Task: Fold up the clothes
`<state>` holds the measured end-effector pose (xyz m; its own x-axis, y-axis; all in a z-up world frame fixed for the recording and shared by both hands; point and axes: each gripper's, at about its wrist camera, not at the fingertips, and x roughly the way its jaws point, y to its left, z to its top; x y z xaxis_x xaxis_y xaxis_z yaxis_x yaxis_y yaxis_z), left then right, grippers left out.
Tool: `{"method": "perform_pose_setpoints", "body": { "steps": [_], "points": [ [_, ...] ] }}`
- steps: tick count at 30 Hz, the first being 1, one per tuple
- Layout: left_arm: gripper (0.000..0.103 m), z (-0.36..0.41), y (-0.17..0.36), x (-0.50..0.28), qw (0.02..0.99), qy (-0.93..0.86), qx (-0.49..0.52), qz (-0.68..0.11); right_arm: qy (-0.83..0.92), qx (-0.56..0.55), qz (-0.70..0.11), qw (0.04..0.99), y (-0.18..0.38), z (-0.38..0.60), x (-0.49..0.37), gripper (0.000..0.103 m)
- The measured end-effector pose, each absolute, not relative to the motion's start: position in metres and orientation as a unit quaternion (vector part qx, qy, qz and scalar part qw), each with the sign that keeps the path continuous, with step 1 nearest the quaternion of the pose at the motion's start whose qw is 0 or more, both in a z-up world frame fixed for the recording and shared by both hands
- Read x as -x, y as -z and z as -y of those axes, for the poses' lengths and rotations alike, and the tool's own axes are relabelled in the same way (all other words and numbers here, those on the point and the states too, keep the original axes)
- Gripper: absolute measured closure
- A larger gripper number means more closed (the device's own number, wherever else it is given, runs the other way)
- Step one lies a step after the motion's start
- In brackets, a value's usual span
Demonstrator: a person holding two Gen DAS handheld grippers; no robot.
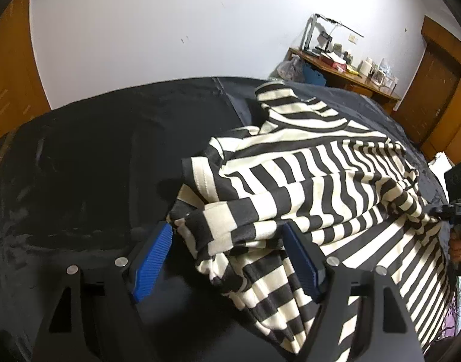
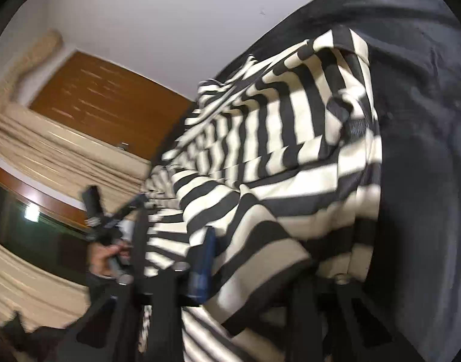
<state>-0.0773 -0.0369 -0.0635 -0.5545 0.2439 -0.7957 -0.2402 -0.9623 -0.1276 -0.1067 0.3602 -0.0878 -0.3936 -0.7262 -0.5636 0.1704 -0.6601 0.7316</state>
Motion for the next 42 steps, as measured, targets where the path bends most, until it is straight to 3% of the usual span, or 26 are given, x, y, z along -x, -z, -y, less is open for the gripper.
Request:
{"method": "perform_pose_setpoints", "body": {
  "steps": [4,10,13,20,26,31,35,42],
  "points": [
    [0.024,0.033,0.07,0.077,0.139,-0.876,0.461,-0.011,0.842,-0.353,0.27,0.307,0.021,-0.363,0.103,0.099],
    [0.024,0.034,0.075,0.072,0.139,-0.87,0.471,-0.034,0.926,-0.227,0.155,0.261,-0.061,-0.368,0.079,0.099],
    [0.024,0.035,0.077,0.072,0.139,-0.868,0.475,-0.032,0.934,-0.253,0.114,0.224,-0.051,-0.363,0.084,0.098],
    [0.022,0.049,0.063,0.072,0.135,-0.878,0.46,0.01,0.909,-0.347,0.105,0.207,0.003,-0.356,0.098,0.098],
    [0.021,0.054,0.046,0.082,0.122,-0.89,0.437,0.037,0.901,-0.371,0.072,0.214,0.007,-0.347,0.1,0.098],
    [0.021,0.031,0.066,0.091,0.126,-0.874,0.469,-0.018,0.874,-0.411,0.043,0.257,0.018,-0.322,0.108,0.097],
    [0.021,0.011,0.09,0.081,0.146,-0.849,0.501,-0.088,0.856,-0.468,-0.018,0.217,0.048,-0.313,0.114,0.097],
    [0.021,0.007,0.09,0.057,0.181,-0.831,0.509,-0.135,0.853,-0.48,-0.043,0.202,0.063,-0.323,0.102,0.097]
  ]
}}
